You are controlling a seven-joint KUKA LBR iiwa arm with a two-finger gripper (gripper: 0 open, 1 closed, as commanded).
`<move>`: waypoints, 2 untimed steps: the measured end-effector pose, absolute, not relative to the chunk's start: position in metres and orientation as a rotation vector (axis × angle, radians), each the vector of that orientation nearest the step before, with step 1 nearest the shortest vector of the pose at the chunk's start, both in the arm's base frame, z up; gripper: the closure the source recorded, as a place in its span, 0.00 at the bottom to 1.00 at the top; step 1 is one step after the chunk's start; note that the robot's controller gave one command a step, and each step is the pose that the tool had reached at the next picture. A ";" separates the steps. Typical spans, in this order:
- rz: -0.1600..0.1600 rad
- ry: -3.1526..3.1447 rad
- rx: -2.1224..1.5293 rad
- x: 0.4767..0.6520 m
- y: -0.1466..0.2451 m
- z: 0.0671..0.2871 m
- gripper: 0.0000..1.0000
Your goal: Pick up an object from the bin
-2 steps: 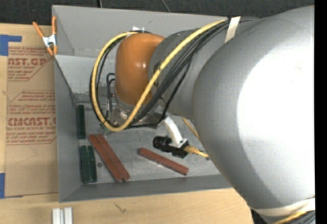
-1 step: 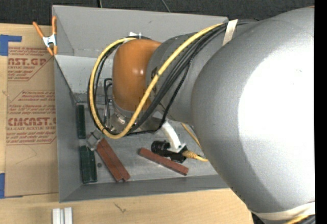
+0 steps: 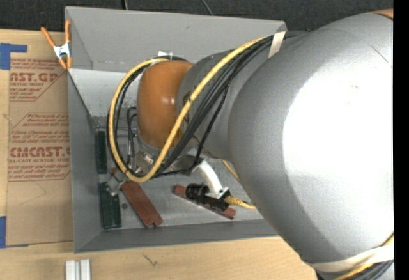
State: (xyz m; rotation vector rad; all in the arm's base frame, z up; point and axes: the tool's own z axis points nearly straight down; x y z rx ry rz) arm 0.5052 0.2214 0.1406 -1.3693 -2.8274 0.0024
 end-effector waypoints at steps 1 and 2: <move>0.004 -2.760 -1.499 0.499 0.221 0.080 1.00; 0.004 -2.760 -1.499 0.500 0.220 0.080 1.00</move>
Offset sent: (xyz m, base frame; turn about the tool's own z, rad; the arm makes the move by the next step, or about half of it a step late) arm 0.0000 0.0000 0.0000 0.0000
